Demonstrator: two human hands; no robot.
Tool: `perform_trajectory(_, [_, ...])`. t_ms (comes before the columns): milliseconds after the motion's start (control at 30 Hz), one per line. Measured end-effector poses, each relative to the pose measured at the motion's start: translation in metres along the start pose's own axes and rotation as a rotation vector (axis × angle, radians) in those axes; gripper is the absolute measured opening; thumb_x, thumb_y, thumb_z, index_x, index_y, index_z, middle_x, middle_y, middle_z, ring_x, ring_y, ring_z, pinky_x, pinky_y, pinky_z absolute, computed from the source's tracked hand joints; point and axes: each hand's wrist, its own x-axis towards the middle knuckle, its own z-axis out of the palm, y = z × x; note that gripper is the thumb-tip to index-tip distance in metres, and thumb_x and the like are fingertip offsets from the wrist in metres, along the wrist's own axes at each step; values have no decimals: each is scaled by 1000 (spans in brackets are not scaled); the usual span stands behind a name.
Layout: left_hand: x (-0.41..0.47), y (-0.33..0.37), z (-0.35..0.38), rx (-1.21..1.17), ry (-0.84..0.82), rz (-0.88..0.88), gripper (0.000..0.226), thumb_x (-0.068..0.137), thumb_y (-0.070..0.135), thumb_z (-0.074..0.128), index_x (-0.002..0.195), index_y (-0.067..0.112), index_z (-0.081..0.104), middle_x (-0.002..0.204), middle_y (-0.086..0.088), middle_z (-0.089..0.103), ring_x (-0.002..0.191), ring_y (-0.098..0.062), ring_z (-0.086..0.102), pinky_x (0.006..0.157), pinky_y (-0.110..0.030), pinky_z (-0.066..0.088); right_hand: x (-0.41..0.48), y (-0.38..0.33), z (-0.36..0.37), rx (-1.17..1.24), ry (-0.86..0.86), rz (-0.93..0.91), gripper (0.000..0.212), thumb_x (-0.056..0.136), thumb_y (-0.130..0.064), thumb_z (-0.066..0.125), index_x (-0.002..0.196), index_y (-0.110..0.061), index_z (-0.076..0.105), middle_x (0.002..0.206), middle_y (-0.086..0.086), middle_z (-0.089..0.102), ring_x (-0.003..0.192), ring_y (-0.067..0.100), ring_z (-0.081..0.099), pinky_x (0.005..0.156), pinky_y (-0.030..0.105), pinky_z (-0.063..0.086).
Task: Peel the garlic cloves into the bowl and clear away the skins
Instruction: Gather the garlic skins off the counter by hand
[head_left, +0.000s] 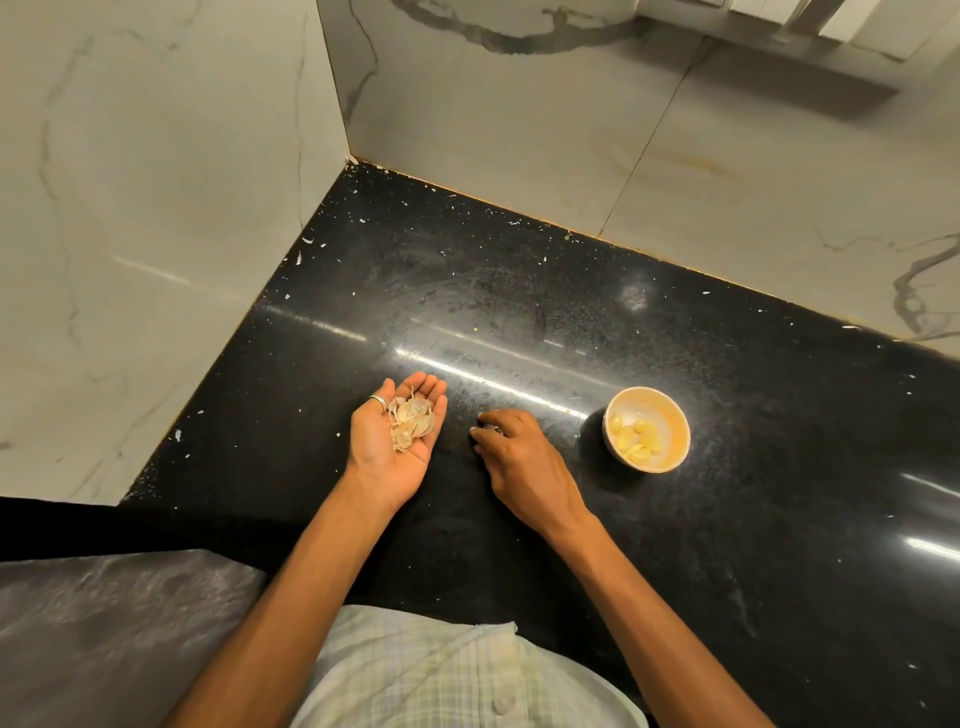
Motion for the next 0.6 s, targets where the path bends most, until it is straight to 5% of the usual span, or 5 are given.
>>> perform_trajectory(333, [1, -3, 1, 14, -16, -14, 38, 107, 30, 42, 115, 2, 67, 104, -12, 76, 111, -23, 69, 91, -35, 58, -11, 3, -12, -112, -86, -14, 35, 100, -15, 60, 135, -16, 63, 140, 3, 57, 133, 21, 47, 83, 37, 60])
perform_trajectory(600, [5, -8, 2, 25, -18, -23, 38, 107, 31, 42, 115, 2, 66, 105, -12, 76, 112, -24, 69, 90, -35, 59, -12, -4, -7, -138, -71, 17, 23, 93, -3, 63, 114, -9, 71, 116, 4, 64, 105, 24, 59, 68, 38, 59])
